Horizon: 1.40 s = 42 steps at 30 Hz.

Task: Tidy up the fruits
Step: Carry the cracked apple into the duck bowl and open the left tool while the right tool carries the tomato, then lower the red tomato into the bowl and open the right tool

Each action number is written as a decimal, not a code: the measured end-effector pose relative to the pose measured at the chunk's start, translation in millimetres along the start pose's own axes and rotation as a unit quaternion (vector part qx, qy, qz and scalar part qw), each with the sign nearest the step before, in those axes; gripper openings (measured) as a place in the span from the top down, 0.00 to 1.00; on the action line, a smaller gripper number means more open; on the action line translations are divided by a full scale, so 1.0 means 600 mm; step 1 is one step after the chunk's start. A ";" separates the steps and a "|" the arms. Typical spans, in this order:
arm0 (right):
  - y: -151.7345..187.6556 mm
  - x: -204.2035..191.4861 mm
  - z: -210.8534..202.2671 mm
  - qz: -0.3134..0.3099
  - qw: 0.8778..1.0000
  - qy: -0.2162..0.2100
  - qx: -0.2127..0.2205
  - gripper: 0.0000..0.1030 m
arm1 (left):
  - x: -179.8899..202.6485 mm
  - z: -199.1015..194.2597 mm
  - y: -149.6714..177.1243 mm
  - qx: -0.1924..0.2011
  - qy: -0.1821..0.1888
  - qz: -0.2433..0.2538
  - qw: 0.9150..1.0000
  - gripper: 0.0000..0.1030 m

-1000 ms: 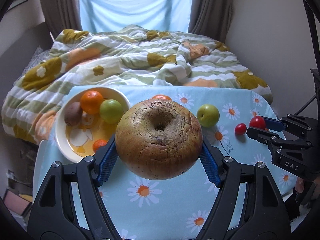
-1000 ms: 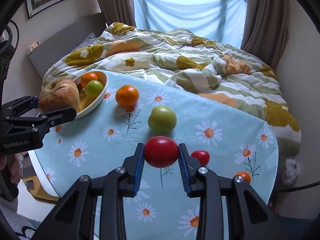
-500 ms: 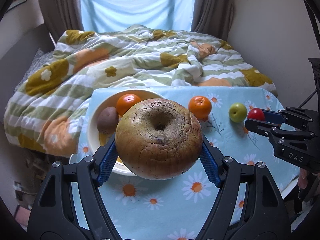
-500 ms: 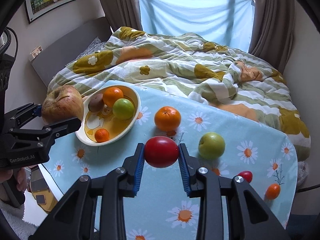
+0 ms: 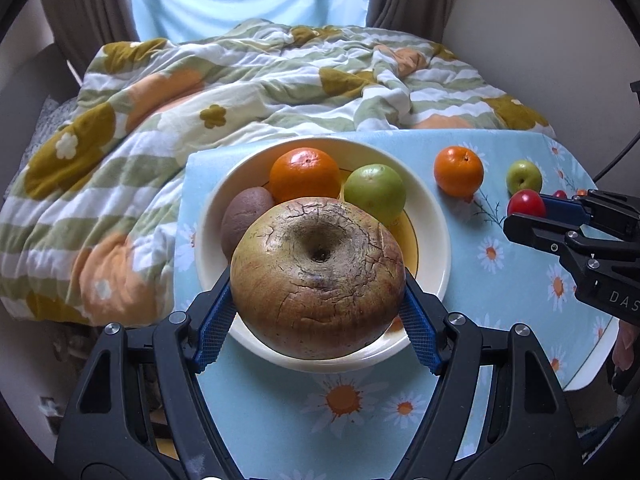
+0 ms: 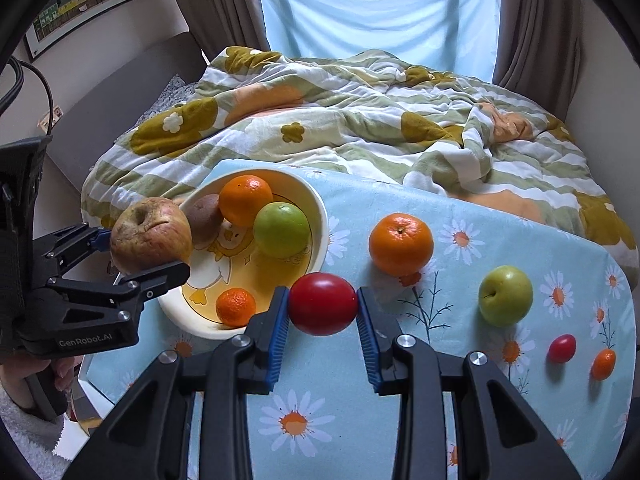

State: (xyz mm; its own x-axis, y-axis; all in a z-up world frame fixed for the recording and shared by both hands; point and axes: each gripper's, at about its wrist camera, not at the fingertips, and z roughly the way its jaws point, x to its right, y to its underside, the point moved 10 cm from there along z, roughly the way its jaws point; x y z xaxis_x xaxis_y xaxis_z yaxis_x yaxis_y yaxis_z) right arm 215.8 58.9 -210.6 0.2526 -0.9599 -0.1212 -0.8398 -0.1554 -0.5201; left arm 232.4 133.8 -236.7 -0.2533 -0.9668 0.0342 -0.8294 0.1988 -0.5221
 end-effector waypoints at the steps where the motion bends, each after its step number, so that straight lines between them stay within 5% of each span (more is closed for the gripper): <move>1: 0.001 -0.003 0.004 0.003 1.000 0.001 -0.002 0.70 | 0.000 0.006 0.003 -0.003 0.002 0.004 1.000 0.21; 18: 0.017 0.000 0.027 0.029 0.999 0.024 -0.014 0.70 | -0.014 0.066 0.037 -0.065 0.026 0.004 0.998 0.20; 21: 0.014 -0.001 0.022 0.025 0.999 0.027 -0.012 0.70 | -0.017 0.046 0.026 -0.039 0.026 -0.001 0.999 0.00; 30: -0.004 -0.011 0.010 0.010 1.000 0.019 -0.008 0.70 | -0.026 -0.007 0.012 -0.023 0.017 -0.003 1.000 0.00; 42: -0.028 -0.057 0.059 -0.014 0.999 -0.024 -0.025 0.70 | -0.041 -0.047 0.058 -0.035 0.010 -0.017 0.999 0.00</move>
State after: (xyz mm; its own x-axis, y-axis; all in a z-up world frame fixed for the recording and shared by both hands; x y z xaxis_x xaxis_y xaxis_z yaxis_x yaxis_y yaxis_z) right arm 238.4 102.8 -227.7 0.2976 -0.9431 -0.1484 -0.8547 -0.1940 -0.4814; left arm 195.6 169.1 -231.6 -0.2330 -0.9701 0.0680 -0.8702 0.1768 -0.4599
